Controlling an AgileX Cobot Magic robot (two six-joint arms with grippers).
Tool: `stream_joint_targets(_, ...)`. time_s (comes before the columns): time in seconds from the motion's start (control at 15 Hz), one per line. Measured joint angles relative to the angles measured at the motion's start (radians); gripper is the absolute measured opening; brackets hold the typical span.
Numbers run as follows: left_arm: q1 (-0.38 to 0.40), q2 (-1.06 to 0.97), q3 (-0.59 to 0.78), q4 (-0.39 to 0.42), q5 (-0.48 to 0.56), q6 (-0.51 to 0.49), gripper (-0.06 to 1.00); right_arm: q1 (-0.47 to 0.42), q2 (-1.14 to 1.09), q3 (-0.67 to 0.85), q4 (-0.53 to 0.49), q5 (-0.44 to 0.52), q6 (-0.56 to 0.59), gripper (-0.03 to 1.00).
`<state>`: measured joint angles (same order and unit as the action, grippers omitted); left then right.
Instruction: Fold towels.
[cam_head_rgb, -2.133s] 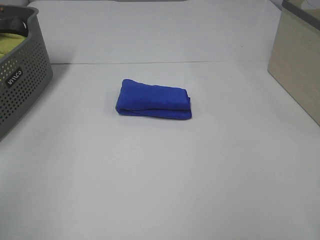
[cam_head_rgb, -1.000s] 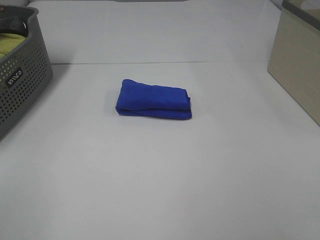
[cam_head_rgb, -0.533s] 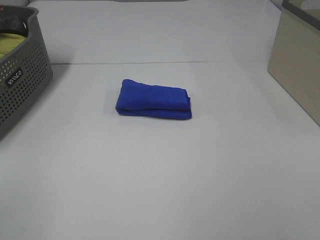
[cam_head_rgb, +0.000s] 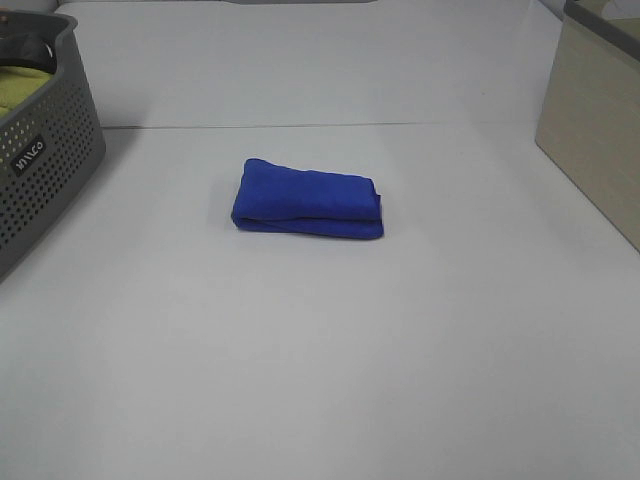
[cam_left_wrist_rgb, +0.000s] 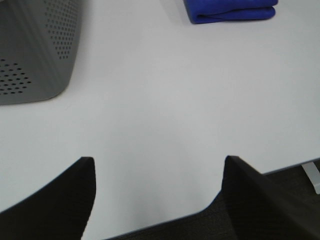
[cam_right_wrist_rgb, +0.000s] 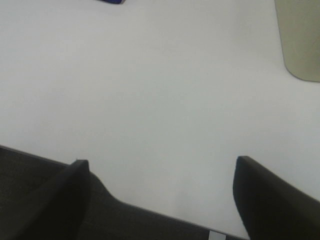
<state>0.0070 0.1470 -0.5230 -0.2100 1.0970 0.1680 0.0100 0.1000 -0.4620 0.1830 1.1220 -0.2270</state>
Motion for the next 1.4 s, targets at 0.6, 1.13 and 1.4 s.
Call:
stream_joint_targets(0.6, 0.0, -0.153, 0.001, 0.0, 0.0, 0.0, 0.68, -0.005, -0.103, 0.0, 0.028, 0.0, 0.0, 0.76)
stream_joint_targets(1.13, 0.0, -0.153, 0.001, 0.0, 0.0, 0.0, 0.68, -0.005, -0.103, 0.0, 0.037, 0.0, 0.0, 0.76)
stream_joint_targets(1.4, 0.0, -0.153, 0.001, 0.0, 0.0, 0.0, 0.68, -0.005, -0.103, 0.0, 0.038, 0.0, 0.0, 0.76)
